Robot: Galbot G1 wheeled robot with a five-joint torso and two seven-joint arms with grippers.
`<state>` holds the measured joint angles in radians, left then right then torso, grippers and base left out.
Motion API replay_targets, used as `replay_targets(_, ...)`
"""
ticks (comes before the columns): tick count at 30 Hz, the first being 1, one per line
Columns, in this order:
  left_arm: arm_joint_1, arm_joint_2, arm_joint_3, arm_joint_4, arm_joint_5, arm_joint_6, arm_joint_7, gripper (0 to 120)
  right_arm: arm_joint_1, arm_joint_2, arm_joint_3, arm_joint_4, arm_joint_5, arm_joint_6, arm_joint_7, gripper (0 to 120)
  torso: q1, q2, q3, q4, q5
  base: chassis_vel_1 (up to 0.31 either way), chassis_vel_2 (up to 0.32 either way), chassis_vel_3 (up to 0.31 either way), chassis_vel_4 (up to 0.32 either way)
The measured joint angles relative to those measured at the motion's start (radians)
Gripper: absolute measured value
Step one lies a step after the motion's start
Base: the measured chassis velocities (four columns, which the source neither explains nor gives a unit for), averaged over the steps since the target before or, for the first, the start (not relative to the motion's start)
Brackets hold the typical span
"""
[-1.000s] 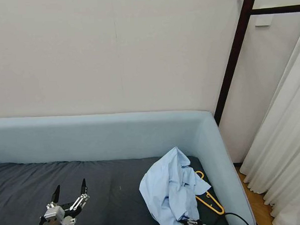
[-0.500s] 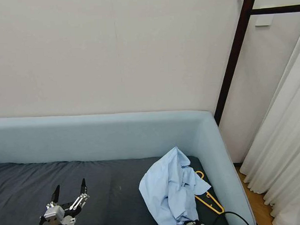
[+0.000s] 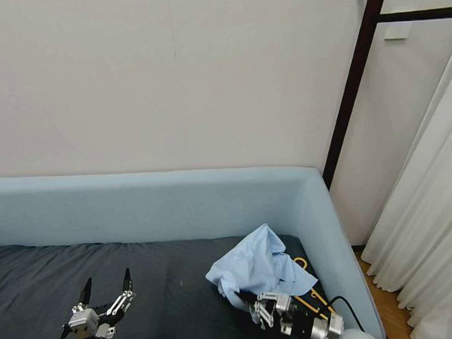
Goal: Pick up the clothes from the sofa and hang them on the clothes hanger.
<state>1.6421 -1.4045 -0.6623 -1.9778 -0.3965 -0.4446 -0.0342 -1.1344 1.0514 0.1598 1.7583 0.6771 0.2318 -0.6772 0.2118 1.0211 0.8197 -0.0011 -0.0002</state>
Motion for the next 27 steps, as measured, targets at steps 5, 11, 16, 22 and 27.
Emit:
replay_targets(5, 0.009, 0.002, -0.001, -0.010, 0.000, -0.003, 0.000, 100, 0.070, -0.038, -0.001, 0.092, 0.198, -0.057, 0.087, 0, 0.000, 0.000, 0.000, 0.0000, 0.0000, 0.000, 0.000, 0.000, 0.000)
replay_targets(11, 0.023, 0.003, -0.001, -0.029, 0.001, -0.003, 0.000, 100, 0.179, -0.109, -0.014, 0.149, 0.347, -0.085, 0.193, 0, 0.000, 0.000, 0.000, 0.0000, 0.0000, 0.000, 0.000, 0.000, 0.000)
replay_targets(16, 0.029, -0.003, -0.007, -0.041, 0.001, -0.006, 0.000, 100, 0.308, -0.179, -0.048, 0.167, 0.406, -0.096, 0.231, 0, 0.000, 0.000, 0.000, -0.0001, 0.0001, 0.000, 0.000, 0.000, 0.000)
replay_targets(22, 0.035, -0.020, -0.008, -0.049, 0.006, -0.009, 0.000, 100, 0.432, -0.262, -0.095, 0.230, 0.468, -0.111, 0.252, 0, 0.000, 0.000, 0.000, -0.0001, 0.0000, 0.000, 0.000, 0.000, 0.000)
replay_targets(27, 0.034, -0.029, -0.010, -0.051, 0.008, -0.009, 0.000, 100, 0.492, -0.283, -0.102, 0.254, 0.501, -0.121, 0.259, 0, 0.000, 0.000, 0.000, -0.0001, 0.0000, 0.000, 0.000, 0.000, 0.000)
